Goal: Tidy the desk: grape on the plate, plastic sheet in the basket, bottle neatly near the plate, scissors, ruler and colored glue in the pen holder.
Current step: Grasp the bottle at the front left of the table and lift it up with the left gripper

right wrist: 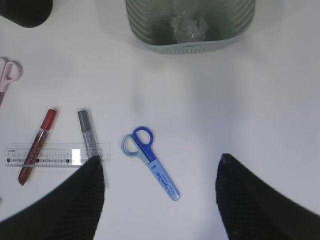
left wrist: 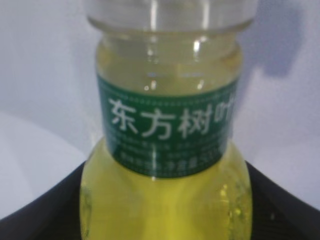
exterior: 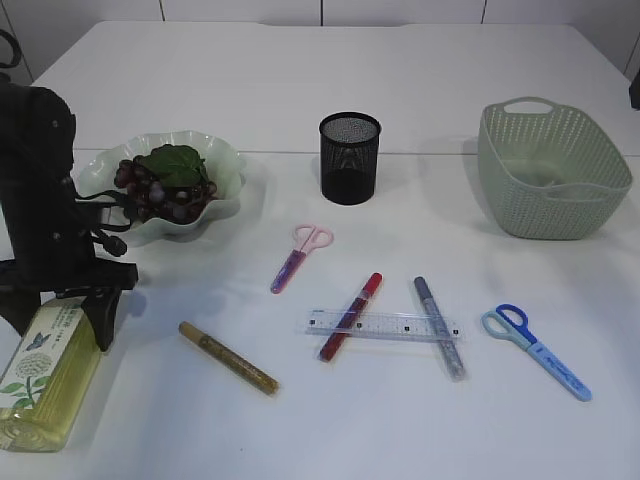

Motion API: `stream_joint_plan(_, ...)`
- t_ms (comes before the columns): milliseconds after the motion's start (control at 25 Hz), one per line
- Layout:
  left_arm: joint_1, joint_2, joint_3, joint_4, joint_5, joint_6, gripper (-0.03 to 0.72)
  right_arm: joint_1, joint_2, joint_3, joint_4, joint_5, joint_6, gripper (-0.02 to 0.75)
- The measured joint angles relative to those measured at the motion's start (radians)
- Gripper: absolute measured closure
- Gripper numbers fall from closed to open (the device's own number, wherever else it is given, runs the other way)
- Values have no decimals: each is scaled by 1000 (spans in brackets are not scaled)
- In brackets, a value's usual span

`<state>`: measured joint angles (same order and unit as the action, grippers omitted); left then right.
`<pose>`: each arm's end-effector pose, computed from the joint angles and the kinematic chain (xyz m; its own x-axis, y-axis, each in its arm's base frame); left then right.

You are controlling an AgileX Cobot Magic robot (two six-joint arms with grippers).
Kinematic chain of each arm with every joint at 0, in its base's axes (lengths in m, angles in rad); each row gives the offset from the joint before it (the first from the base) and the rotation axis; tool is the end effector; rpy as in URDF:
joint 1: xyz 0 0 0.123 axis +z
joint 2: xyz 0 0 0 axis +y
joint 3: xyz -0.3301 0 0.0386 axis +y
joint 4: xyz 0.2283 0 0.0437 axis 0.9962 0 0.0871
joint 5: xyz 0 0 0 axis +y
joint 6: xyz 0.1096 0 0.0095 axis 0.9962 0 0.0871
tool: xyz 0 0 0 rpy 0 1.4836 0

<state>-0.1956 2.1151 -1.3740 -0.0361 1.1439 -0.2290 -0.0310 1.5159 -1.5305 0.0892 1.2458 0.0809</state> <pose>0.3692 -0.0768 0.1564 -0.9727 -0.0534 0.2259 -0.0494 0.9985 0.0232 0.2936 0.0002 0.4020 -0.9044 0.1369 -0.4042 0.0952 0.9880 0.1217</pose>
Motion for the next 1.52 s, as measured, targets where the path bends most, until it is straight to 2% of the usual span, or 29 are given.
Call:
stream_joint_plan(360,0,6,-9,-2,20,0,242,0,0,0,0,0,0,195)
stream_joint_plan(800,-2,-1,2,-3,25,0,250,0,0,0,0,0,0,195)
stream_joint_plan(1200,-4,-246,200,-3,-80,0,251,0,0,0,0,0,0,196)
stream_joint_plan(1520,-4,-589,393,4,-314,0,251,0,0,0,0,0,0,196)
